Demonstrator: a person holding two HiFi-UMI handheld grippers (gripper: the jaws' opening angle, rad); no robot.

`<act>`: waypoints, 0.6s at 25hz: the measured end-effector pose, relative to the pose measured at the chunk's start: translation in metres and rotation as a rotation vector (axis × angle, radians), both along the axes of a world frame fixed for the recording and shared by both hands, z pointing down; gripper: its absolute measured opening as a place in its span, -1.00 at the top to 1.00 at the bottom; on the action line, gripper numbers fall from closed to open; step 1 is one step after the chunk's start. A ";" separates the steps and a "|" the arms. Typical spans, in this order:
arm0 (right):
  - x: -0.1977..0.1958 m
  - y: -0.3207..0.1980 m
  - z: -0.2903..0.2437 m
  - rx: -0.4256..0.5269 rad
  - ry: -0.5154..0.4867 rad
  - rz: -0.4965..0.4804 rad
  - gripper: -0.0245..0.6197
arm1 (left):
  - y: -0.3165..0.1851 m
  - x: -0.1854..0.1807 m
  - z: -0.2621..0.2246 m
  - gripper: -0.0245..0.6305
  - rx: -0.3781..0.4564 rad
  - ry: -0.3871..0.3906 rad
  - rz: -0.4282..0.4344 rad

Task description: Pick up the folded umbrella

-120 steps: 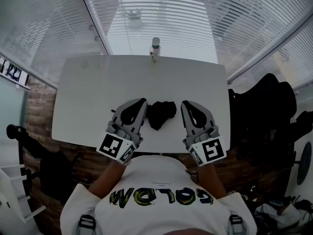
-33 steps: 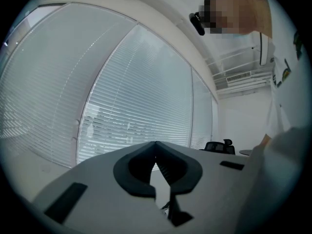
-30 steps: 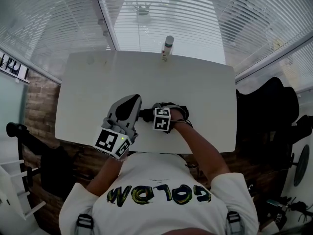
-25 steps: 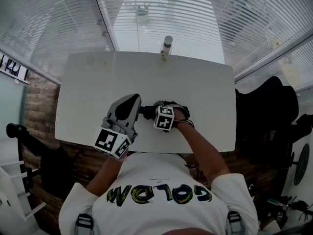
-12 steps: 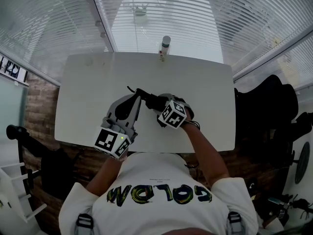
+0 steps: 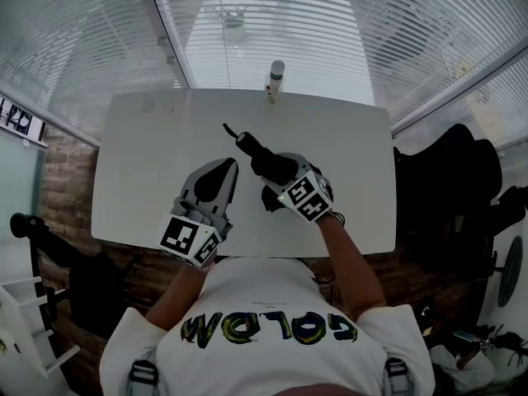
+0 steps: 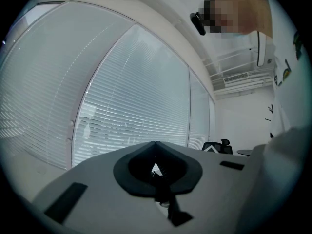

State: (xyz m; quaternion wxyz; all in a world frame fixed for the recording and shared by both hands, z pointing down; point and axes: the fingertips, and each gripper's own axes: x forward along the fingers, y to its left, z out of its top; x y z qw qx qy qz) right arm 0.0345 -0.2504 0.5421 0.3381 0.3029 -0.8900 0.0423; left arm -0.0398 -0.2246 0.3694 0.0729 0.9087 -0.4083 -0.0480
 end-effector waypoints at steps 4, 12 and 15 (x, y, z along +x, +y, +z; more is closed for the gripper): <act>0.010 0.000 -0.024 0.048 -0.073 0.057 0.19 | 0.001 0.003 0.001 0.89 0.000 0.002 0.006; 0.036 0.003 -0.073 0.157 -0.195 0.147 0.19 | -0.001 0.004 -0.001 0.89 0.004 0.006 0.008; 0.042 0.008 -0.088 0.191 -0.213 0.173 0.19 | -0.002 0.004 0.000 0.89 0.003 0.006 0.010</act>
